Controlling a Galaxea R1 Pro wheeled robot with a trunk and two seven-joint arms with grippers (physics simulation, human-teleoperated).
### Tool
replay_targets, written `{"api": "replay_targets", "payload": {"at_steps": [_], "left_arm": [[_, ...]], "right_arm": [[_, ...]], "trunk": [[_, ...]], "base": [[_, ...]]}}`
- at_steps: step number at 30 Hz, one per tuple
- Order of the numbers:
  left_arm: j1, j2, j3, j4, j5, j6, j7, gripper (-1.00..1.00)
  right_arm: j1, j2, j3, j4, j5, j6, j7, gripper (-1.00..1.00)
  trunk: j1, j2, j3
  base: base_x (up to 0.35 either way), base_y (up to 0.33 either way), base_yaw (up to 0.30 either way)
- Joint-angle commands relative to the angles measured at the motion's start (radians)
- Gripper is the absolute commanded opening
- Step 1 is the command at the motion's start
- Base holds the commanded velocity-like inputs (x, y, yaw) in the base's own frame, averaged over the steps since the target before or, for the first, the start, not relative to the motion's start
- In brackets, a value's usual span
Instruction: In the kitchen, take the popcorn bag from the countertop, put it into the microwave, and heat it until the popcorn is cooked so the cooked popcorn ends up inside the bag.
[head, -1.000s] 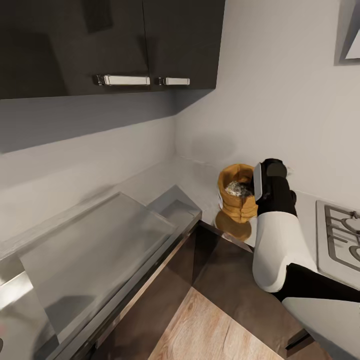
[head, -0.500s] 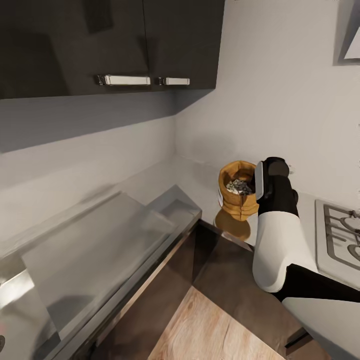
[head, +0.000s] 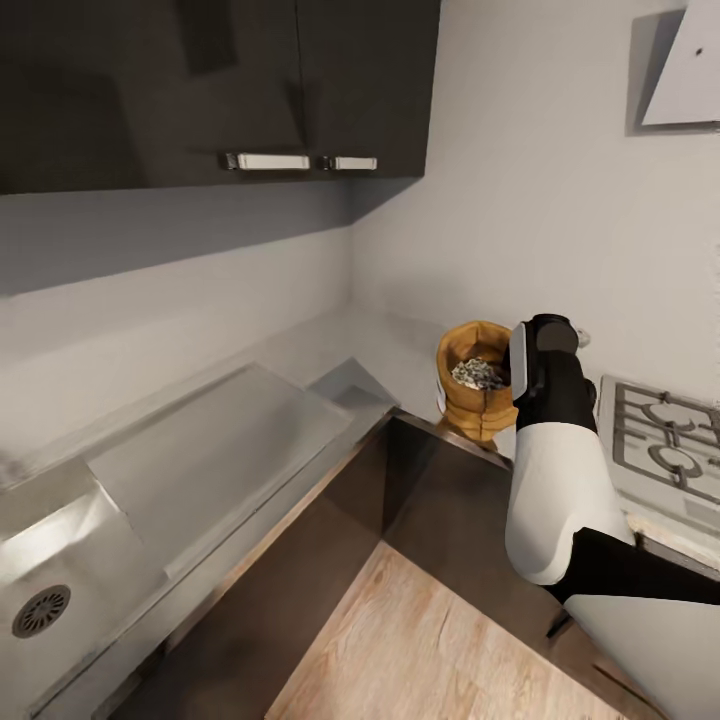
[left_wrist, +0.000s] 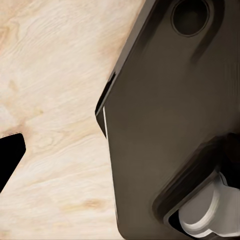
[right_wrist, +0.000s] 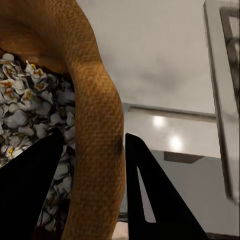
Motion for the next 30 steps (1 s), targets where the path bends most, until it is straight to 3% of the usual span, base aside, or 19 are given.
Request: {"api": "replay_targets", "payload": {"at_steps": [1,23,30], "left_arm": [[0.0,-0.001,0.003,-0.002,0.0,-0.001,0.003,1.0],[0.0,-0.008,0.0,0.0,-0.006,-0.009,0.003,1.0],[0.0,-0.008,-0.001,-0.001,-0.006,-0.009,0.002,1.0]], "right_arm": [[-0.001,0.001,-0.002,-0.001,0.001,0.003,-0.001,-1.0],[0.006,0.001,-0.006,0.015,-0.018,0.003,0.003,-1.0],[0.103,0.001,-0.007,0.014,-0.017,0.003,0.012,-1.0]], "trunk": [[0.0,-0.001,-0.001],[0.0,-0.001,-0.001],[0.0,-0.001,-0.001]], "base": [[-0.347,0.0,0.0],[-0.347,0.0,0.0],[-0.347,0.0,0.0]]}}
